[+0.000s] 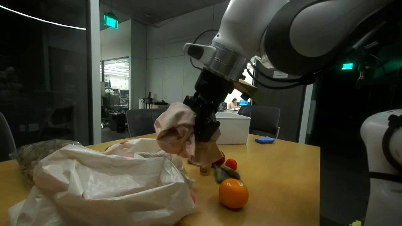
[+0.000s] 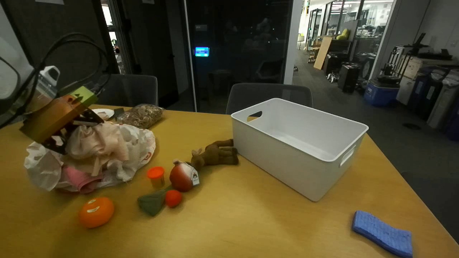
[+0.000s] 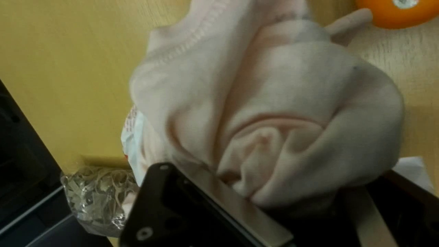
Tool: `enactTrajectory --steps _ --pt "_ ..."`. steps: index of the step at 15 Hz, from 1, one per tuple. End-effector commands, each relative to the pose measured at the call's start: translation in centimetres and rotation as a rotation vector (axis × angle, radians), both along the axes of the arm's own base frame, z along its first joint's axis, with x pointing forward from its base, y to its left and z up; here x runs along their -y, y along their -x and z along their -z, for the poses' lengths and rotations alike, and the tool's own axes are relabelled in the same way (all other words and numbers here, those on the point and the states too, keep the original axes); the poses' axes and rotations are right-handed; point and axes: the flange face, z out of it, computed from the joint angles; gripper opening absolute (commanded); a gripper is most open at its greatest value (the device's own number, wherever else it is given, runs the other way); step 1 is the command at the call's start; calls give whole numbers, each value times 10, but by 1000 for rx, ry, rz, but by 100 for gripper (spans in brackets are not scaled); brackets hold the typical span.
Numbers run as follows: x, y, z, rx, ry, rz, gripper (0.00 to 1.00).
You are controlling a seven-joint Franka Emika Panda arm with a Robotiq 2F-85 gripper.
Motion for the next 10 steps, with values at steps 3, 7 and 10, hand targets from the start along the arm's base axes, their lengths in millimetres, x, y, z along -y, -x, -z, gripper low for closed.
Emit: enactTrajectory --steps 3,7,10 --pt "-38 22 19 -39 16 -75 6" --pt "-50 25 61 -100 95 -123 7" --pt "-72 32 75 -115 123 -154 6"
